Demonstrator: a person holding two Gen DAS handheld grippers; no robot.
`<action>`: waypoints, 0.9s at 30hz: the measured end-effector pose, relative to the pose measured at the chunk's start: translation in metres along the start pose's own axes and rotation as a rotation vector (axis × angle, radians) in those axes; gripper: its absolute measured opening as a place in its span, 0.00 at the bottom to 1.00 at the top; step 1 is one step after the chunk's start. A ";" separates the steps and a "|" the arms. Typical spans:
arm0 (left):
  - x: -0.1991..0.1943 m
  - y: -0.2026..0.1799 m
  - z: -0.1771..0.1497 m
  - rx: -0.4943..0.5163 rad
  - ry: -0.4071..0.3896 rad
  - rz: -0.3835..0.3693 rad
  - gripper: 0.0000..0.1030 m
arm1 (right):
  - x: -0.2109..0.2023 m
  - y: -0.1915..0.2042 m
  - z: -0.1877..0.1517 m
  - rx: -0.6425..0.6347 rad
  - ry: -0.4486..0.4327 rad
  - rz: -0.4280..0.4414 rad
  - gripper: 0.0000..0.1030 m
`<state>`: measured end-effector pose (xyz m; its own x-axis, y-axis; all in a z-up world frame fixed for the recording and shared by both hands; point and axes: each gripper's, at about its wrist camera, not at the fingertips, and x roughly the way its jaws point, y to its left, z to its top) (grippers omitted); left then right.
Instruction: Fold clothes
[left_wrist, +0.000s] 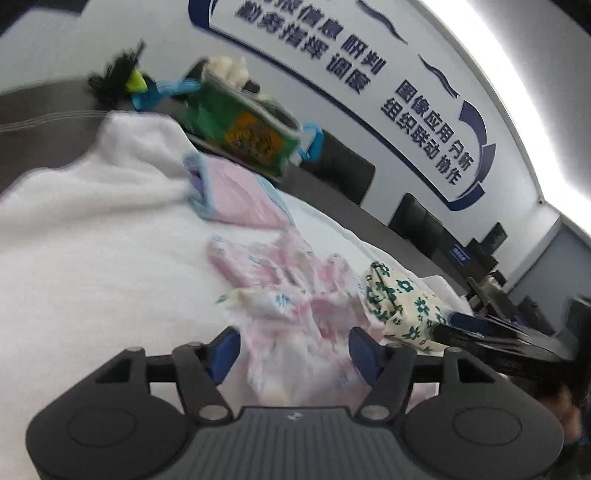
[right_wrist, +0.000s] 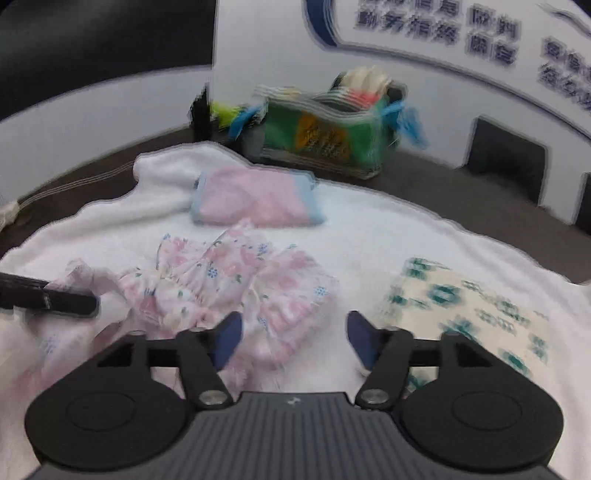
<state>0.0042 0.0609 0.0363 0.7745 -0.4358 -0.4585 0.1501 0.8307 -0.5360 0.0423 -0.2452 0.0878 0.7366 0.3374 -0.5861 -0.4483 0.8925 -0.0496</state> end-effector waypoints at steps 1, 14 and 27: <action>-0.011 -0.001 -0.007 0.016 -0.010 -0.009 0.63 | -0.015 0.000 -0.009 0.021 -0.021 0.011 0.74; -0.010 -0.042 -0.083 0.264 -0.034 0.044 0.38 | -0.038 0.057 -0.100 0.047 -0.061 0.233 0.61; -0.075 -0.035 -0.109 0.283 0.184 -0.254 0.26 | -0.086 0.047 -0.125 0.109 0.083 0.422 0.08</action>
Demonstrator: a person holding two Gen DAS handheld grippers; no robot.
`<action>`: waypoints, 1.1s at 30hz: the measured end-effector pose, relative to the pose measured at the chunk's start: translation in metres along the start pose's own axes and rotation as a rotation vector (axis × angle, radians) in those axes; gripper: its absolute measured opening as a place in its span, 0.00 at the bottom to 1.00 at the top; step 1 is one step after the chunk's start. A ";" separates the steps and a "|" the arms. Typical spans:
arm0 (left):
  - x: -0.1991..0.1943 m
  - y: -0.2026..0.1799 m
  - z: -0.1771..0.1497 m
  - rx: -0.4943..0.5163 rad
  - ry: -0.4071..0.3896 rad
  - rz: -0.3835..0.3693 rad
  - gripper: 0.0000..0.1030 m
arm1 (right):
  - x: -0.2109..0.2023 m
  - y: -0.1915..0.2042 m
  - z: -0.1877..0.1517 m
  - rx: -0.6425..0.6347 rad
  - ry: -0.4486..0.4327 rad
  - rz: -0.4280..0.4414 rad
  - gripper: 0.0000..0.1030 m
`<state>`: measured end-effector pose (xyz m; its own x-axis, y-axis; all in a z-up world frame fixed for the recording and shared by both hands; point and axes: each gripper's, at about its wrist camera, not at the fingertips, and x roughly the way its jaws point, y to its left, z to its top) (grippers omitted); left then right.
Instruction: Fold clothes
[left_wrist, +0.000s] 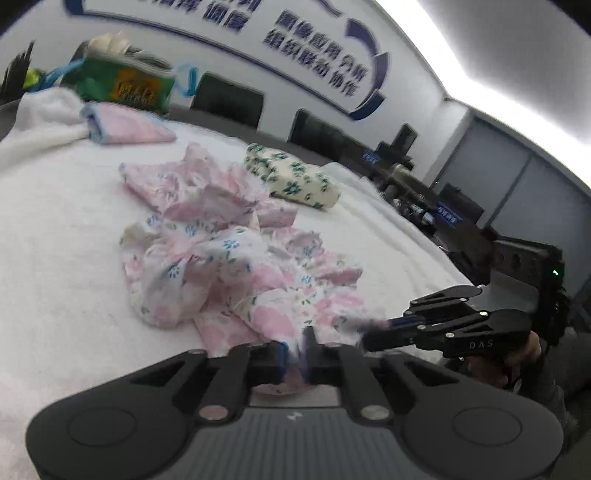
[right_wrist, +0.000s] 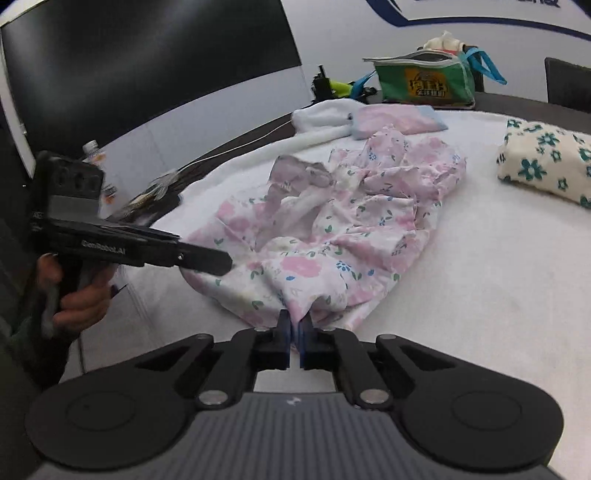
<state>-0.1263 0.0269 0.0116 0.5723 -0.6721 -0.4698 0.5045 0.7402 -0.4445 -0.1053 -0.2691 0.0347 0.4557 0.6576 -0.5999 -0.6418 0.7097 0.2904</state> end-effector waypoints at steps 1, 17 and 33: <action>-0.008 -0.001 -0.001 -0.005 -0.035 -0.005 0.38 | -0.006 0.002 -0.004 0.006 -0.001 -0.008 0.15; 0.013 0.000 0.042 -0.073 -0.270 -0.003 0.06 | 0.046 -0.030 0.039 0.151 -0.126 -0.057 0.08; 0.056 0.083 0.026 -0.448 -0.107 0.058 0.38 | 0.022 -0.011 0.044 0.032 -0.228 -0.191 0.43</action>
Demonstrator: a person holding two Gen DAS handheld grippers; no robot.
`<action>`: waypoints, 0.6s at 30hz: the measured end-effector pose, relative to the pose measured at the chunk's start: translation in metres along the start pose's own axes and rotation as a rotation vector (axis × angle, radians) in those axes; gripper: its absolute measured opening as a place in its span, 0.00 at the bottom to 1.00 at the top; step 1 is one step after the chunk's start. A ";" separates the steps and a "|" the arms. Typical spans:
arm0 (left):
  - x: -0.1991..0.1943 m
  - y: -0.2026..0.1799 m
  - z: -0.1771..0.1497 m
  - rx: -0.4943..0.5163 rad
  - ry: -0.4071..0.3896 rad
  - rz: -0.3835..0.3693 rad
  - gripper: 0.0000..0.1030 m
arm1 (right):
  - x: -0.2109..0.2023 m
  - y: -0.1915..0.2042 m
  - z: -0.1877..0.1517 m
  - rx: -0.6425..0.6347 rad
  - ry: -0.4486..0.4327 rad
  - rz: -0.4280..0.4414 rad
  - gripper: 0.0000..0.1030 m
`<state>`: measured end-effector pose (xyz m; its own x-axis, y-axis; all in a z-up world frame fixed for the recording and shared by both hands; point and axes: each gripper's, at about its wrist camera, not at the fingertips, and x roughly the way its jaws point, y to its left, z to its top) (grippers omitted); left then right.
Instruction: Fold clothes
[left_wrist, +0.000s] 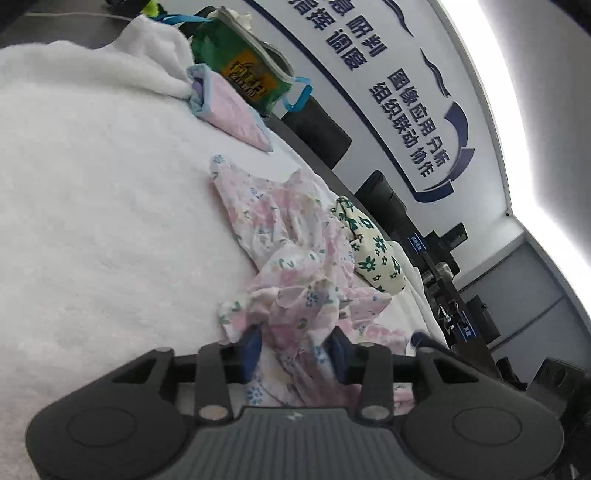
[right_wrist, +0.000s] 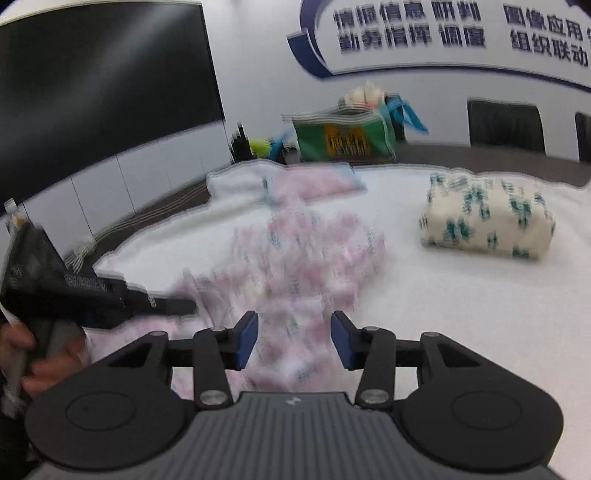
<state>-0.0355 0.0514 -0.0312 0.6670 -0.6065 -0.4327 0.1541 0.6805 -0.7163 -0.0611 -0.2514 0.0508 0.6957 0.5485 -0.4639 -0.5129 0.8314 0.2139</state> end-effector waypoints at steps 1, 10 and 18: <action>-0.002 -0.002 0.000 0.011 -0.001 0.009 0.38 | 0.000 0.003 0.005 -0.003 -0.012 0.022 0.42; -0.076 -0.019 -0.003 0.290 -0.058 -0.062 0.57 | 0.068 0.043 -0.007 -0.126 0.156 0.001 0.34; -0.074 -0.029 -0.033 0.340 0.039 -0.184 0.65 | 0.036 0.024 0.013 -0.002 0.084 0.084 0.37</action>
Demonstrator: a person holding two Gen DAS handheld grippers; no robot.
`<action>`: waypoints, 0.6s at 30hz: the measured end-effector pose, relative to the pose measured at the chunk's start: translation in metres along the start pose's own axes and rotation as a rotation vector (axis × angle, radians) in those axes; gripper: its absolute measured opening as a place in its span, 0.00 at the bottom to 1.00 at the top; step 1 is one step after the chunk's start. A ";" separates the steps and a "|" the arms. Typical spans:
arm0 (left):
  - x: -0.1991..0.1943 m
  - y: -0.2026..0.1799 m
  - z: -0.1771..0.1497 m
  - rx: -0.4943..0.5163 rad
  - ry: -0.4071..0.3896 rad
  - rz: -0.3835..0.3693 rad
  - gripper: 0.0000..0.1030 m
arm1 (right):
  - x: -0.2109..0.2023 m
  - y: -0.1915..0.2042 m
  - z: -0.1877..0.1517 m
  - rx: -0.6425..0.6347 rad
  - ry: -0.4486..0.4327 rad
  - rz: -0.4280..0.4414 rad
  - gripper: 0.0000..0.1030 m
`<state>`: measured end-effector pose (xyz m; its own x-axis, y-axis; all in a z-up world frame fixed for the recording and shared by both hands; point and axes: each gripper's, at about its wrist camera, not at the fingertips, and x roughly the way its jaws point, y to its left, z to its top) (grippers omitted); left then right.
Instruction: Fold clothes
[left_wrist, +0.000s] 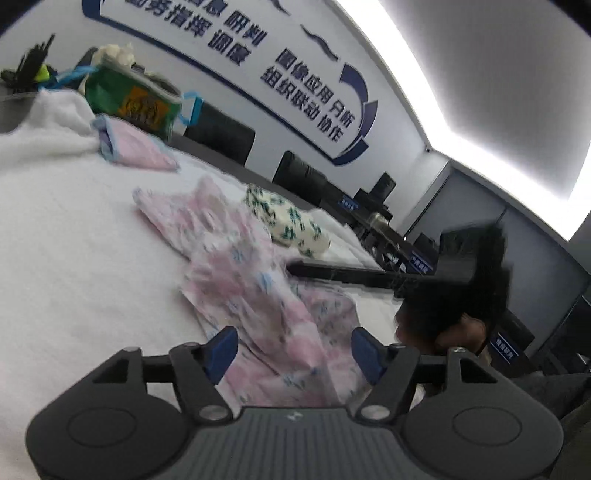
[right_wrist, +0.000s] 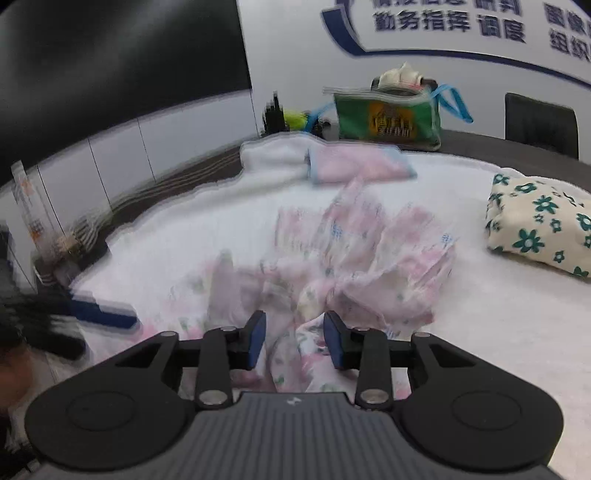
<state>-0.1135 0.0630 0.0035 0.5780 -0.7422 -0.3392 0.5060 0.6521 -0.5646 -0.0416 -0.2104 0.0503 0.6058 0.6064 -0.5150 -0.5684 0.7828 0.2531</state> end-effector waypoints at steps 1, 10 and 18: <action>0.006 -0.003 -0.001 0.007 0.015 -0.004 0.64 | 0.002 0.000 0.005 0.015 0.004 0.043 0.43; 0.031 -0.014 -0.018 0.062 0.152 0.067 0.20 | 0.060 0.033 0.012 -0.067 0.165 0.080 0.06; 0.029 -0.012 -0.021 0.024 0.186 0.051 0.14 | 0.006 0.080 -0.012 -0.320 -0.101 -0.268 0.06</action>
<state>-0.1162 0.0299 -0.0152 0.4761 -0.7227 -0.5011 0.4959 0.6912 -0.5257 -0.0899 -0.1459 0.0577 0.7981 0.4106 -0.4409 -0.5178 0.8417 -0.1534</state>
